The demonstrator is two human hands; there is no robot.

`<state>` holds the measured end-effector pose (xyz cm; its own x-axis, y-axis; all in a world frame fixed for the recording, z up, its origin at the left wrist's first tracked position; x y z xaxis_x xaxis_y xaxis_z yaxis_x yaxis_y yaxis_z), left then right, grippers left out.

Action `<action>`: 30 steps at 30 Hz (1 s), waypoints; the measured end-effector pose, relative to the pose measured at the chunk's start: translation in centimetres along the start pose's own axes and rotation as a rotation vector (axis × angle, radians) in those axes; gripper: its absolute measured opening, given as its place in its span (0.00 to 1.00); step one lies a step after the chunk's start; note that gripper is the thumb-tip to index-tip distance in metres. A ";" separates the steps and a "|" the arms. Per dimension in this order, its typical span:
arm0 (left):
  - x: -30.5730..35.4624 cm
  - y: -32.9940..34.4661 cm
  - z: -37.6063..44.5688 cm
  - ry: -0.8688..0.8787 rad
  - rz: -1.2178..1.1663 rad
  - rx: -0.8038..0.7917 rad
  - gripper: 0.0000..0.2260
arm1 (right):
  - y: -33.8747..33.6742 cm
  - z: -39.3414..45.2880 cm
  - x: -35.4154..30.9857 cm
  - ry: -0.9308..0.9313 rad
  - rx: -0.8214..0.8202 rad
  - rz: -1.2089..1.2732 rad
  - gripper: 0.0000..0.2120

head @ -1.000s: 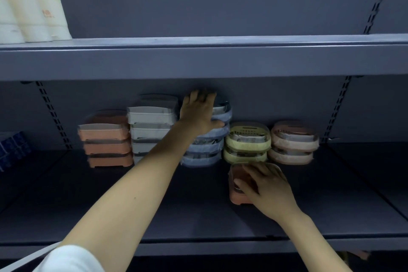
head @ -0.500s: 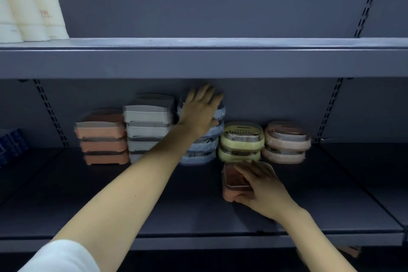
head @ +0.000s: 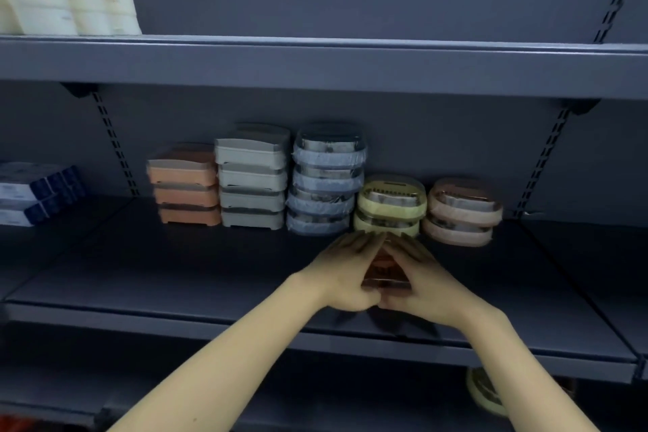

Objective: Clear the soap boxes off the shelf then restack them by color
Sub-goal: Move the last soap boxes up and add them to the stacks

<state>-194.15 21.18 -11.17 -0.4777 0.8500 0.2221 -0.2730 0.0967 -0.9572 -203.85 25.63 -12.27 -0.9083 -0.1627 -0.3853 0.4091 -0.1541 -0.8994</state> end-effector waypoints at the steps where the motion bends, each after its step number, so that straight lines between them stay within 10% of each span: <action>1: 0.3 0.5 0.0 -0.010 0.011 -0.002 0.42 | -0.1 -0.2 0.4 0.005 -0.013 -0.022 0.46; 30: -19.8 -5.5 -15.5 -0.172 0.122 0.058 0.39 | 11.1 11.0 -19.2 -0.124 0.064 0.082 0.34</action>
<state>-170.28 11.84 -13.19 -0.6443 0.7520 0.1389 -0.2500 -0.0355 -0.9676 -180.92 16.31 -12.58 -0.8556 -0.2956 -0.4250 0.4899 -0.1970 -0.8492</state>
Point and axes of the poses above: each hand's wrist, its own z-axis towards the middle knuckle, its own y-axis out of the palm, x = y × z, the point moved 7 cm from there along z, towards the middle knuckle, and after that the axes turned 5 degrees about x, right-handed, at the moved point
